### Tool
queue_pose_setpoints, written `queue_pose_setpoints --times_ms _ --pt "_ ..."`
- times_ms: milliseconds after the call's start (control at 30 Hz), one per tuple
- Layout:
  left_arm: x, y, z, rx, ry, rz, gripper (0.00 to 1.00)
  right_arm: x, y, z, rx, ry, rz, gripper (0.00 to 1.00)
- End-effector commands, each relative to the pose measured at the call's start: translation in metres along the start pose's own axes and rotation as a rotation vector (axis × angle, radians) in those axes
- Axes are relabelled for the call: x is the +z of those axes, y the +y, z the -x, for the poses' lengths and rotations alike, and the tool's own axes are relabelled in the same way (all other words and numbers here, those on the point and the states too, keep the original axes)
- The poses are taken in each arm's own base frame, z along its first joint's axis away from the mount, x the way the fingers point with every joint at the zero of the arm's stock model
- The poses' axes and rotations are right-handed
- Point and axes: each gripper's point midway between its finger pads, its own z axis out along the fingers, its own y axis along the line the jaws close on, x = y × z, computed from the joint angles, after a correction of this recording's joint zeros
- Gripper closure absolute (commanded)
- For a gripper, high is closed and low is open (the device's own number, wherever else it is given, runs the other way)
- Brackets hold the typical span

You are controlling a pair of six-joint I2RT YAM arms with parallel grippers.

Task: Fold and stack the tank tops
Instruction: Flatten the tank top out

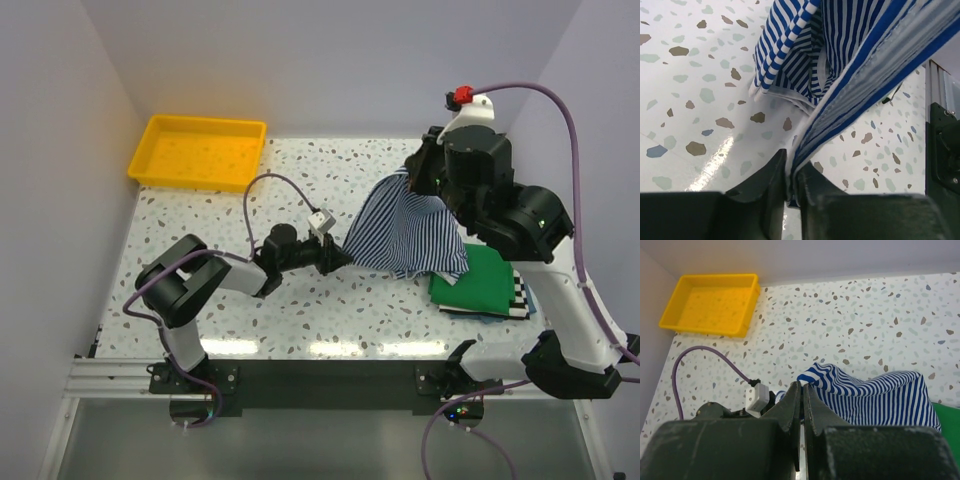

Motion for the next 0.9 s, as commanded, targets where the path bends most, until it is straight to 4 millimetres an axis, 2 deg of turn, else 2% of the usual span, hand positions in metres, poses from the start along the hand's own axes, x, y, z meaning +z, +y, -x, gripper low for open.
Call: queue_pose_setpoints --times_ms 0,67,100,133,167,200,233,267,300,333,367,400,467,500,533,600,633,667,733,767,867 --pt "-0.005 -0.012 0.014 0.039 -0.047 -0.011 0.84 -0.012 -0.005 0.025 0.033 -0.074 -0.012 1.00" --pt "-0.007 -0.018 0.013 0.032 -0.038 -0.009 0.92 -0.013 -0.006 0.029 0.031 -0.083 -0.022 1.00" --pt "-0.016 -0.018 0.021 0.028 -0.046 0.040 1.00 -0.014 -0.007 0.032 0.026 -0.089 -0.027 1.00" --pt "-0.021 -0.021 0.027 0.031 -0.051 0.064 1.00 -0.016 -0.010 0.034 0.023 -0.095 -0.041 1.00" --pt "-0.035 -0.032 0.058 0.056 -0.117 0.084 1.00 -0.021 -0.012 0.042 0.032 -0.114 -0.044 1.00" --pt "-0.047 -0.018 0.058 0.027 -0.081 0.214 1.00 -0.025 -0.016 0.047 0.031 -0.129 -0.049 1.00" --pt "-0.058 -0.018 0.072 0.027 -0.099 0.265 1.00 -0.029 -0.017 0.051 0.037 -0.141 -0.052 1.00" --pt "-0.079 -0.036 0.126 0.050 -0.214 0.292 1.00 -0.040 -0.024 0.061 0.057 -0.175 -0.056 1.00" --pt "-0.099 -0.023 0.126 0.027 -0.174 0.422 1.00 -0.046 -0.026 0.066 0.069 -0.191 -0.054 1.00" --pt "-0.114 -0.030 0.146 0.041 -0.210 0.448 1.00 -0.051 -0.029 0.070 0.079 -0.208 -0.056 1.00" --pt "-0.138 -0.046 0.177 0.056 -0.286 0.456 1.00 -0.058 -0.035 0.074 0.097 -0.229 -0.064 1.00" --pt "-0.158 -0.054 0.202 0.066 -0.302 0.506 1.00 -0.070 -0.040 0.080 0.123 -0.257 -0.053 1.00" --pt "-0.185 -0.072 0.232 0.098 -0.326 0.524 1.00 -0.080 -0.045 0.083 0.156 -0.283 -0.037 1.00" --pt "-0.201 -0.088 0.254 0.110 -0.337 0.524 1.00 -0.097 -0.052 0.088 0.198 -0.316 -0.009 1.00" --pt "-0.210 -0.094 0.265 0.116 -0.344 0.527 1.00 -0.104 -0.053 0.093 0.230 -0.345 0.013 1.00" --pt "-0.232 -0.115 0.292 0.143 -0.375 0.512 1.00 -0.113 -0.055 0.090 0.256 -0.360 0.047 1.00" --pt "-0.237 -0.121 0.299 0.152 -0.378 0.505 1.00 -0.128 -0.061 0.097 0.293 -0.402 0.073 1.00" --pt "-0.248 -0.133 0.316 0.170 -0.410 0.489 1.00 -0.132 -0.062 0.096 0.299 -0.407 0.086 1.00" --pt "-0.252 -0.146 0.320 0.185 -0.387 0.450 1.00 -0.143 -0.064 0.101 0.318 -0.432 0.116 1.00" --pt "-0.258 -0.156 0.332 0.199 -0.405 0.427 1.00 -0.144 -0.064 0.101 0.322 -0.435 0.123 1.00" --pt "-0.262 -0.172 0.339 0.207 -0.399 0.370 1.00 -0.146 -0.061 0.103 0.321 -0.436 0.142 1.00"
